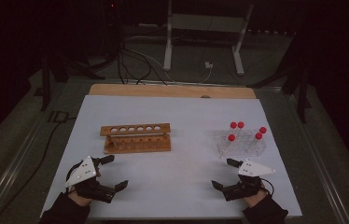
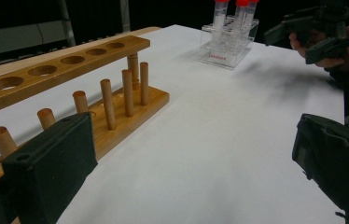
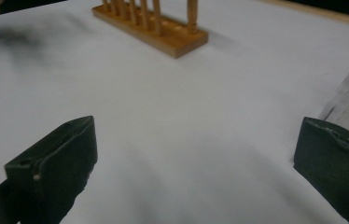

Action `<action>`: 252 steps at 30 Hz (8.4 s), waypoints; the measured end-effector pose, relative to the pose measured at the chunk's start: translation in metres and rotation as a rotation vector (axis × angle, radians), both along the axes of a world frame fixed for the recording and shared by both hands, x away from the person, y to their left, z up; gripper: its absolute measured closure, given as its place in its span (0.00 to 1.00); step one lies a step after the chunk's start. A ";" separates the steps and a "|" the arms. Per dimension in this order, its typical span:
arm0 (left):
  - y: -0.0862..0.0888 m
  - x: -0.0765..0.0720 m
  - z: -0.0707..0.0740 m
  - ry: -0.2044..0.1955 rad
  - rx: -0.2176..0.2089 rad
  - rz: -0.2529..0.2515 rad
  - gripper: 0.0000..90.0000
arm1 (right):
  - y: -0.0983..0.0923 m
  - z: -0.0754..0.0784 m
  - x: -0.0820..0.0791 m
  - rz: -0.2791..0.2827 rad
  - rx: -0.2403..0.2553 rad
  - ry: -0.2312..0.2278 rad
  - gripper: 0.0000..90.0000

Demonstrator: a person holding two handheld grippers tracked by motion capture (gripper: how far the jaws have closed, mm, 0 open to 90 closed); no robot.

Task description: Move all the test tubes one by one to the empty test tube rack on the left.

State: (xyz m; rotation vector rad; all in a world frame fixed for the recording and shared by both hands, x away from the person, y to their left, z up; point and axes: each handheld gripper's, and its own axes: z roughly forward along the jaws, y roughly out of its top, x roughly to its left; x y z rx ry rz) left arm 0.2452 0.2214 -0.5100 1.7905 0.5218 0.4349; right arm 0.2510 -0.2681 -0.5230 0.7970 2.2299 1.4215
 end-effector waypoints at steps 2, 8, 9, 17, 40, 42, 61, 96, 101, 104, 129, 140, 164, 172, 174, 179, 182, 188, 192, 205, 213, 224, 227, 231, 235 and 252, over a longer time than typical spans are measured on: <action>0.000 0.000 0.000 -0.001 0.002 -0.002 0.01 | -0.001 0.002 -0.001 -0.002 0.008 0.010 0.00; -0.001 -0.001 0.001 0.005 0.004 -0.007 0.01 | -0.001 0.004 -0.001 -0.027 0.008 0.006 0.00; -0.001 -0.001 0.001 0.006 0.004 -0.008 0.01 | -0.001 0.003 0.000 -0.030 0.001 0.012 0.00; -0.001 0.001 0.000 0.023 0.009 -0.012 0.01 | 0.006 0.006 -0.002 -0.009 -0.037 0.035 0.00; 0.000 0.001 0.002 0.027 -0.005 -0.013 0.01 | 0.027 0.054 -0.018 -0.019 0.008 -0.023 0.00; 0.000 0.001 0.002 0.028 -0.005 -0.014 0.01 | 0.028 0.057 -0.018 -0.026 0.010 -0.025 0.00; 0.001 0.000 0.003 0.025 -0.008 -0.015 0.01 | 0.021 0.084 -0.008 -0.124 0.037 -0.074 0.00; 0.000 0.000 0.003 0.031 -0.011 -0.022 0.01 | -0.007 0.067 0.045 -0.420 -0.065 0.020 0.08; 0.000 0.000 0.002 0.035 -0.014 -0.022 0.01 | -0.007 0.062 0.049 -0.438 -0.096 0.062 0.21; 0.000 0.000 0.002 0.034 -0.011 -0.021 0.01 | -0.006 0.060 0.051 -0.448 -0.115 0.091 0.29; 0.000 0.001 0.002 0.041 -0.009 -0.023 0.01 | -0.002 0.048 0.068 -0.427 -0.126 0.160 0.83; -0.003 0.000 0.003 0.055 0.004 -0.037 0.01 | -0.003 0.054 0.064 -0.423 -0.128 0.133 0.83; -0.009 0.000 0.008 0.094 0.038 -0.038 0.01 | -0.001 0.104 0.033 -0.381 -0.083 -0.016 0.83; -0.015 0.002 0.010 0.122 0.050 -0.054 0.01 | 0.015 0.101 0.031 -0.316 -0.088 0.002 0.83; -0.016 0.004 0.010 0.132 0.053 -0.057 0.01 | 0.018 0.099 0.031 -0.301 -0.088 0.009 0.83; -0.020 0.010 0.015 0.148 0.044 -0.071 0.01 | 0.026 0.093 0.030 -0.263 -0.101 0.028 0.83; -0.024 0.013 0.021 0.148 0.053 -0.084 0.01 | 0.030 0.090 0.030 -0.237 -0.108 0.042 0.83; -0.037 0.020 0.032 0.155 0.063 -0.121 0.01 | 0.038 0.084 0.029 -0.197 -0.122 0.063 0.83; -0.046 0.023 0.040 0.154 0.067 -0.144 0.01 | 0.042 0.082 0.028 -0.174 -0.123 0.072 0.83; -0.080 0.031 0.066 0.129 0.069 -0.230 0.02 | 0.061 0.074 0.022 -0.094 -0.134 0.099 0.83; -0.103 0.037 0.081 0.118 0.068 -0.266 0.02 | 0.069 0.071 0.019 -0.060 -0.134 0.110 0.83; -0.140 0.044 0.092 0.110 0.082 -0.291 0.02 | 0.075 0.071 0.016 -0.034 -0.132 0.116 0.83; -0.149 0.046 0.093 0.100 0.081 -0.296 0.04 | 0.076 0.071 0.015 -0.025 -0.128 0.119 0.83; -0.159 0.050 0.093 0.100 0.086 -0.308 0.08 | 0.079 0.071 0.014 -0.011 -0.126 0.120 0.83; -0.168 0.052 0.091 0.094 0.086 -0.314 0.18 | 0.082 0.070 0.013 0.000 -0.129 0.124 0.83; -0.195 0.052 0.081 0.050 0.158 -0.347 0.61 | 0.088 0.070 0.009 0.027 -0.131 0.117 0.83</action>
